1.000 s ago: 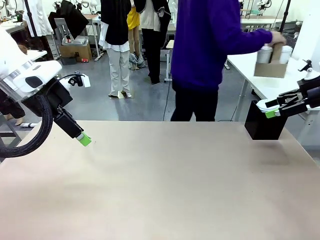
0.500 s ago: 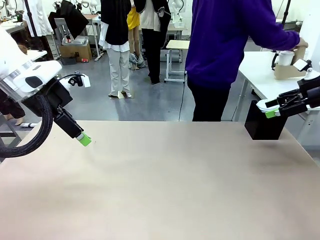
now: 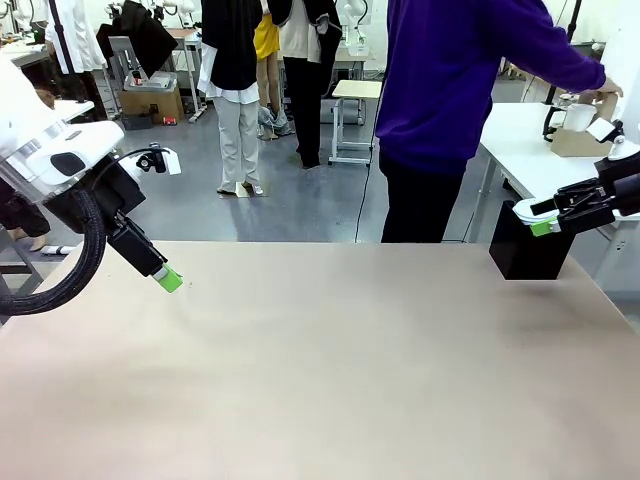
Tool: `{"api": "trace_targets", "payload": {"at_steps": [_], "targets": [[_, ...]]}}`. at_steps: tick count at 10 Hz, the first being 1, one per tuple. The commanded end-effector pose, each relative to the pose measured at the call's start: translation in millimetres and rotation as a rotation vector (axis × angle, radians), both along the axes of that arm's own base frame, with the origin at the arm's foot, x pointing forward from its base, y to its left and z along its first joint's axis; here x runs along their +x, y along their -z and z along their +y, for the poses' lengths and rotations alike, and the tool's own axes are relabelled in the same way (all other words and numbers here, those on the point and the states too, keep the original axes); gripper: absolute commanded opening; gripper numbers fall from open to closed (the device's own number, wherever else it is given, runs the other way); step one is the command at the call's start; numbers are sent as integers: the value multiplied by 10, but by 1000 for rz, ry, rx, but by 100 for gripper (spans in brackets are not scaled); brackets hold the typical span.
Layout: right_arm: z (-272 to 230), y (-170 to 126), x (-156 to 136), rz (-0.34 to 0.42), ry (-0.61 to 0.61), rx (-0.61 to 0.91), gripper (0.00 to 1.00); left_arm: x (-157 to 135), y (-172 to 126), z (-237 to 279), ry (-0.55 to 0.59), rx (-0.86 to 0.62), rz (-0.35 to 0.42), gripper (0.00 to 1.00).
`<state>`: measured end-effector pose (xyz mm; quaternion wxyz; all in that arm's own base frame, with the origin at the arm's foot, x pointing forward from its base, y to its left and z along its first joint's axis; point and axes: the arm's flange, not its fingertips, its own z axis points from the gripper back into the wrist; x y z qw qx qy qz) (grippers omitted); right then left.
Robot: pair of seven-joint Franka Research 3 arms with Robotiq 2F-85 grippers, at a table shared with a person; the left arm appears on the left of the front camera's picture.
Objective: Pour a drink into a cup and package it in a carrier.
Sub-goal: Insert the held 600 ml Paper Cup into the Cup Carrier.
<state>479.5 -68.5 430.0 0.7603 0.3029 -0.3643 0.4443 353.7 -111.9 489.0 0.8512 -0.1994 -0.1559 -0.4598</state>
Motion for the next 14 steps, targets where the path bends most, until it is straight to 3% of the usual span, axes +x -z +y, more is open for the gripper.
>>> {"api": "trace_targets", "payload": {"at_steps": [1,14], "targets": [[-3,-26,5,-17,-17,0,100,-6,1,6,0,2,6,100],[-3,-26,5,-17,-17,0,100,-6,1,6,0,2,6,100]]}}
